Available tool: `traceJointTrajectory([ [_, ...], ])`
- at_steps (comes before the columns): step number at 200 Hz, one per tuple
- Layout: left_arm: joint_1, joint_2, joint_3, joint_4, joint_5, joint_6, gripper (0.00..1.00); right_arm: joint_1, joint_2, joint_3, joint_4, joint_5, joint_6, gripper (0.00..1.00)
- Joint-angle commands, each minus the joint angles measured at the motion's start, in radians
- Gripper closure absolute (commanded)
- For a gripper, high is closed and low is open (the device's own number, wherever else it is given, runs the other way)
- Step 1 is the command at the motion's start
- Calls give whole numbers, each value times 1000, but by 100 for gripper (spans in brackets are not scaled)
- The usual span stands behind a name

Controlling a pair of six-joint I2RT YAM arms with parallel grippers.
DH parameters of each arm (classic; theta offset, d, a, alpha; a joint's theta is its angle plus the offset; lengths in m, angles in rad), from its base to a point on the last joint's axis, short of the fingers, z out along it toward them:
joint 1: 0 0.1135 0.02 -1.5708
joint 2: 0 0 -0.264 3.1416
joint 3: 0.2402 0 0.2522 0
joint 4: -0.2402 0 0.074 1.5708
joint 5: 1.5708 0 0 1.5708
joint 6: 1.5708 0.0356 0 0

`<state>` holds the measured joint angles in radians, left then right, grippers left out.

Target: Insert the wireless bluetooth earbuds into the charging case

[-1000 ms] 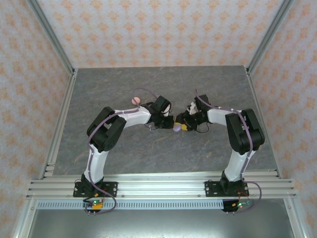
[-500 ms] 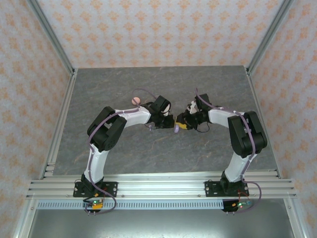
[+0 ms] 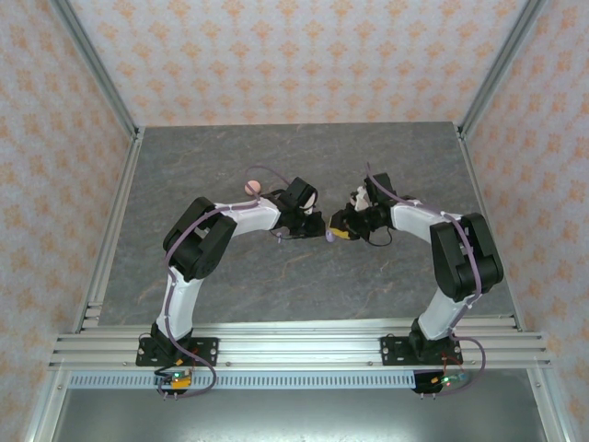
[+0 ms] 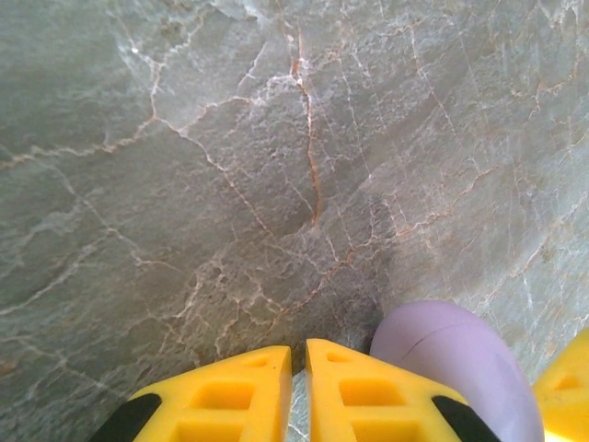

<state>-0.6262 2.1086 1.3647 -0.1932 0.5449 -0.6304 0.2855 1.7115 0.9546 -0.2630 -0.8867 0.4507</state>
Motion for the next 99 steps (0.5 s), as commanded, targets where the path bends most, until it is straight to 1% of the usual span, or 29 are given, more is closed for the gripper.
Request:
traceJointTrajectory([
  [1,-22,72,-24,106,-6,-18,84,19,-6,12,-40,0,-28,73],
  [38,-22,67,-27,80,-34,-13,83,32,20,22,-36,4,-29,73],
  [68,-22,52,-30,14,-122,1,77,37,33,42,-39,22,-24,73],
  [99,-21,25,-48,-22,-188,14,76,37,51,68,-53,30,-28,73],
])
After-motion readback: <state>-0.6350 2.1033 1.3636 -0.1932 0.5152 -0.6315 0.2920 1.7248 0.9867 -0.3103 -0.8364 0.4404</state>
